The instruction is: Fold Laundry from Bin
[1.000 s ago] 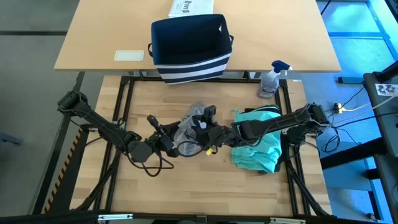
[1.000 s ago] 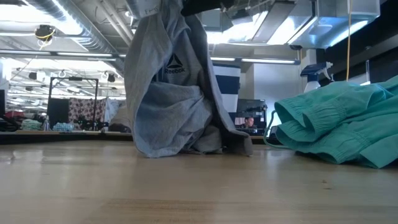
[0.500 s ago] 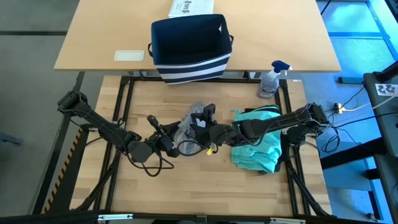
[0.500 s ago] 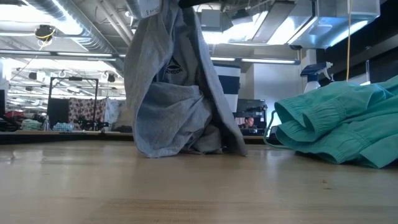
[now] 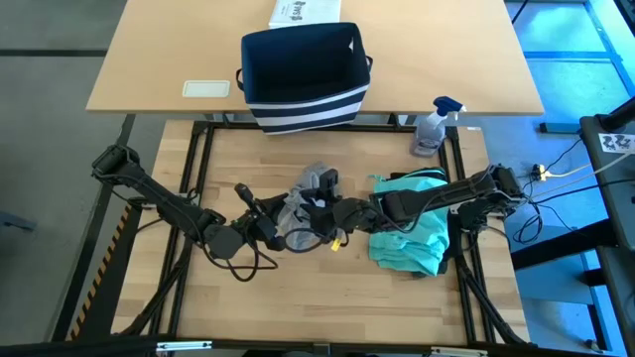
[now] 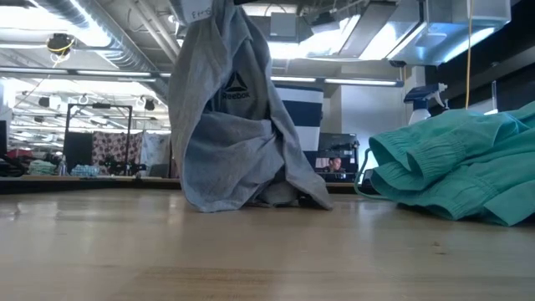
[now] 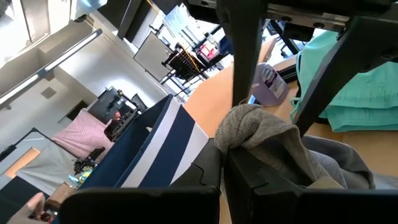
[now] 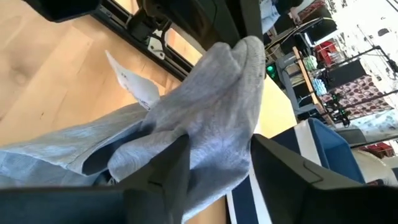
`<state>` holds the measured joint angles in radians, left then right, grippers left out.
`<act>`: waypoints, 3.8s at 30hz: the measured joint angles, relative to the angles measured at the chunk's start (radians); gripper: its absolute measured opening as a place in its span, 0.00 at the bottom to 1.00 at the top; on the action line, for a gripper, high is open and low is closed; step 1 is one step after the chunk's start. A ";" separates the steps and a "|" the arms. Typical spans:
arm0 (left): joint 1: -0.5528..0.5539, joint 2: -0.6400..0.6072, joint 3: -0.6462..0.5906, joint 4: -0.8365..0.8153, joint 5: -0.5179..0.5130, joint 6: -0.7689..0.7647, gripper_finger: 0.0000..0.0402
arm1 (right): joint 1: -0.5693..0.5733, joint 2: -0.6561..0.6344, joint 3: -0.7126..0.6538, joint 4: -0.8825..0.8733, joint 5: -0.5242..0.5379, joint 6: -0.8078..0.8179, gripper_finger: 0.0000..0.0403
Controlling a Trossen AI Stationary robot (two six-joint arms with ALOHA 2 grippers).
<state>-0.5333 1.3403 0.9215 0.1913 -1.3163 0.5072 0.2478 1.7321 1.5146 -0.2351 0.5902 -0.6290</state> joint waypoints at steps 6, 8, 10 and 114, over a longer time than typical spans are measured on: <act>0.000 0.000 0.000 0.000 0.000 0.000 0.00 | -0.006 0.000 0.000 0.000 -0.029 0.019 0.36; 0.000 0.000 0.000 0.000 0.002 0.000 0.00 | -0.009 0.000 0.000 0.001 -0.068 0.023 0.36; 0.000 0.000 0.000 0.000 0.012 0.000 0.00 | -0.020 0.000 0.000 0.004 -0.089 0.029 0.36; -0.037 0.602 0.026 -0.951 0.168 -1.606 0.50 | -0.130 -0.007 0.140 -0.211 -0.006 0.134 0.00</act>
<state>-0.5706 1.9419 0.9478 -0.7597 -1.1483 -1.0992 0.1173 1.7248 1.6550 -0.4461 0.5838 -0.4946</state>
